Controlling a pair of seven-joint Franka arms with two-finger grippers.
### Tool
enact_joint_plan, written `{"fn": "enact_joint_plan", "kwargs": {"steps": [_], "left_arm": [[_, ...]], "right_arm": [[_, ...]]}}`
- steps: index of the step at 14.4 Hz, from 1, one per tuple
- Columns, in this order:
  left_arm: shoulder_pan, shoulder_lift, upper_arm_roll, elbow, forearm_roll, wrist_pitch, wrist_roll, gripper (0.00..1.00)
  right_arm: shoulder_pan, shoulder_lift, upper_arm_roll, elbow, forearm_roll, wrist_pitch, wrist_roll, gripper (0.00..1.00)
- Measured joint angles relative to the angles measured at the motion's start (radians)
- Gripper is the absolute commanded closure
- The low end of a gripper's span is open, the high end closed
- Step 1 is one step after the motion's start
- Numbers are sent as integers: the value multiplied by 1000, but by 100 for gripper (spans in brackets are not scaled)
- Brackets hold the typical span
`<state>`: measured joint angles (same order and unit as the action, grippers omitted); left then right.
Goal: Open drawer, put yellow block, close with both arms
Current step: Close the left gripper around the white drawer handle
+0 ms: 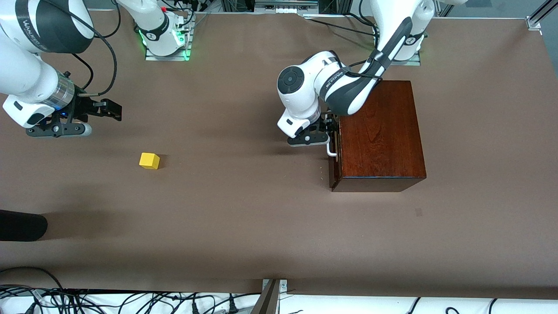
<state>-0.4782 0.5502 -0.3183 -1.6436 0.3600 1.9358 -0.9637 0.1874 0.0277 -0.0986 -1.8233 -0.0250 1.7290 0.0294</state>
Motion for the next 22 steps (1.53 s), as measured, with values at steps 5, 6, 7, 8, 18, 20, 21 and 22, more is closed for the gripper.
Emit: {"fn": "enact_joint_plan", "kwargs": {"steps": [5, 6, 7, 8, 18, 20, 21, 22], "left_arm": [[0, 10, 2, -1, 0, 14, -20, 0], [0, 12, 2, -1, 0, 19, -31, 0], [0, 15, 2, -1, 0, 26, -36, 0], [0, 17, 2, -1, 0, 32, -39, 0], [-5, 31, 0, -1, -20, 73, -53, 0], [-10, 33, 2, 0, -20, 77, -56, 0], [-12, 34, 1, 3, -20, 82, -64, 0], [-20, 38, 2, 8, -20, 88, -74, 0]], "right_arm": [[0, 0, 0, 0, 0, -2, 0, 0], [0, 1, 0, 0, 0, -3, 0, 0], [0, 2, 0, -1, 0, -3, 0, 0], [0, 2, 0, -1, 0, -3, 0, 0], [0, 9, -1, -3, 0, -3, 0, 0], [0, 9, -1, -3, -1, -2, 0, 0], [0, 9, -1, -3, -1, -1, 0, 0], [0, 9, -1, -3, -1, 0, 0, 0]]}}
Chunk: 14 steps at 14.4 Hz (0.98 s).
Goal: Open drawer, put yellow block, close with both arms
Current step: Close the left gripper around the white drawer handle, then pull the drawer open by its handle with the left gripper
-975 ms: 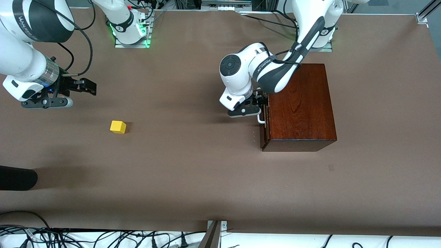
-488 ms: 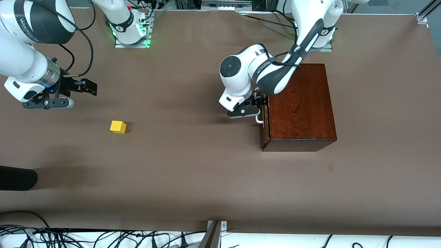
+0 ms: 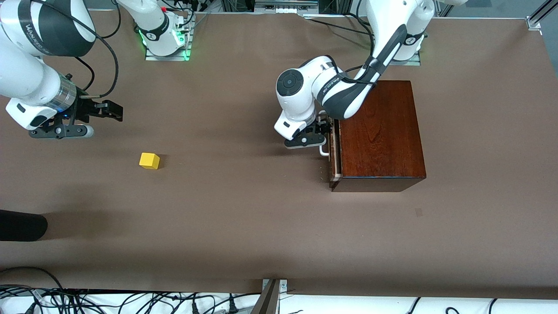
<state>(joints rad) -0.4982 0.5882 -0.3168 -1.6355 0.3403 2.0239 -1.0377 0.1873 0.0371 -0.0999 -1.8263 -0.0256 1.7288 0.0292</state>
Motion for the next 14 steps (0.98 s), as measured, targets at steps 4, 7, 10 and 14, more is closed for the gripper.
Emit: {"fn": "enact_joint_plan", "kwargs": {"steps": [4, 7, 10, 14], "left_arm": [[-37, 22, 5, 36, 2, 3, -30, 0], [-60, 37, 13, 64, 4, 2, -46, 0], [-91, 51, 33, 87, 8, 0, -58, 0], [-140, 67, 67, 119, 8, -2, -77, 0]], "right_arm": [[0, 0, 0, 0, 0, 1, 0, 0], [0, 0, -1, 0, 0, 1, 0, 0], [0, 0, -1, 0, 0, 2, 0, 0], [0, 1, -1, 0, 0, 3, 0, 0]]}}
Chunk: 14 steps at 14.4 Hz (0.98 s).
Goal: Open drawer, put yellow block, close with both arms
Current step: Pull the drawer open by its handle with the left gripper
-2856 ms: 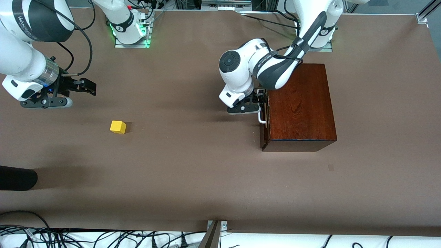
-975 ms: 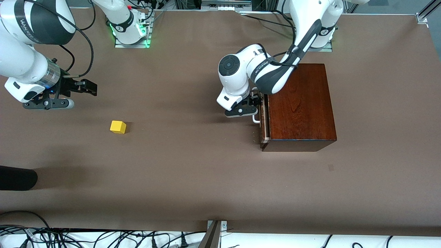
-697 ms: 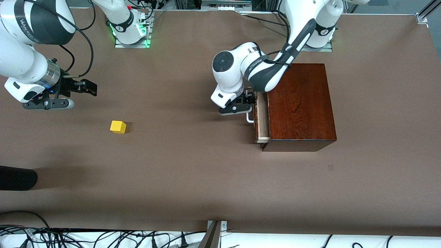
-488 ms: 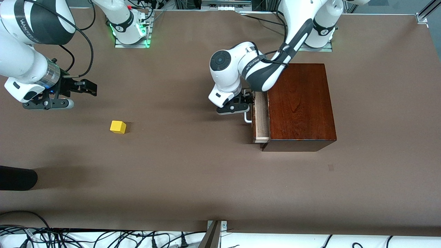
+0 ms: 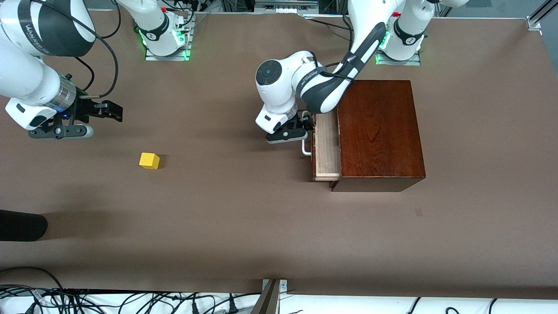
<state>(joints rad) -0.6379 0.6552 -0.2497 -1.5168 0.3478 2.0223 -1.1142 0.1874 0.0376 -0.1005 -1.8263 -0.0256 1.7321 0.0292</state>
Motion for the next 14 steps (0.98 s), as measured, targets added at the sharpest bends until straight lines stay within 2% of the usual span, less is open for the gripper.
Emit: {"fn": "enact_joint_plan", "kwargs": {"steps": [6, 14], "left_arm": [[-99, 22, 57, 49, -29, -12, -23, 0], [-142, 51, 91, 99, -58, -14, -26, 0]], "right_arm": [[0, 3, 0, 0, 0, 5, 0, 0], [0, 6, 0, 0, 0, 12, 0, 0]]}}
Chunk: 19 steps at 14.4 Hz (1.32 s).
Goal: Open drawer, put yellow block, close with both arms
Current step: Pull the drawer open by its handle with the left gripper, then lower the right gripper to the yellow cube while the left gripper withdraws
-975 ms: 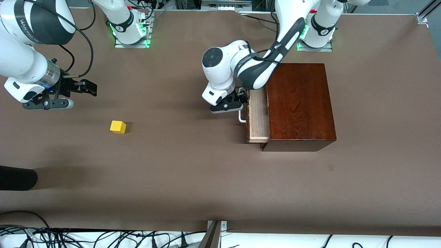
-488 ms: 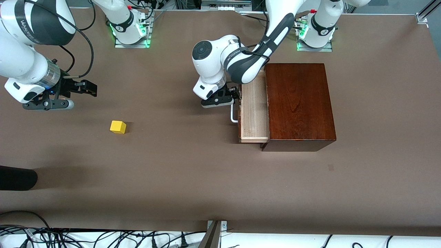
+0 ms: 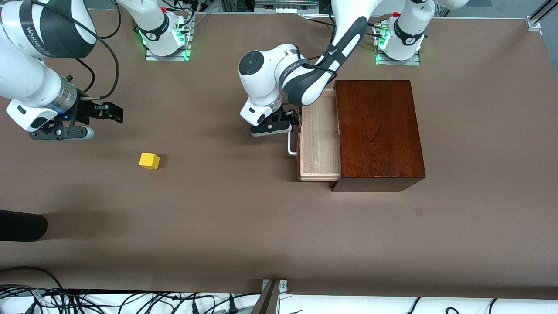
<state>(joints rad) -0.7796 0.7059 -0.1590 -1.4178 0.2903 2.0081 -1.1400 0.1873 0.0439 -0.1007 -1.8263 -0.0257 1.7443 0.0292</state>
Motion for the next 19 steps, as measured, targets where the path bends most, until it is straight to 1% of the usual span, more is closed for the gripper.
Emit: {"fn": "enact_joint_plan", "kwargs": {"steps": [8, 10, 14, 19], "left_arm": [[-19, 12, 11, 23, -1, -21, -15, 0], [-22, 11, 2, 40, -4, -62, -28, 0], [-24, -1, -24, 81, -47, -75, -41, 0], [-29, -46, -36, 100, -54, -148, -49, 0]], "right_arm": [[0, 3, 0, 0, 0, 3, 0, 0], [0, 3, 0, 0, 0, 3, 0, 0], [0, 3, 0, 0, 0, 3, 0, 0], [0, 4, 0, 0, 0, 4, 0, 0]]}}
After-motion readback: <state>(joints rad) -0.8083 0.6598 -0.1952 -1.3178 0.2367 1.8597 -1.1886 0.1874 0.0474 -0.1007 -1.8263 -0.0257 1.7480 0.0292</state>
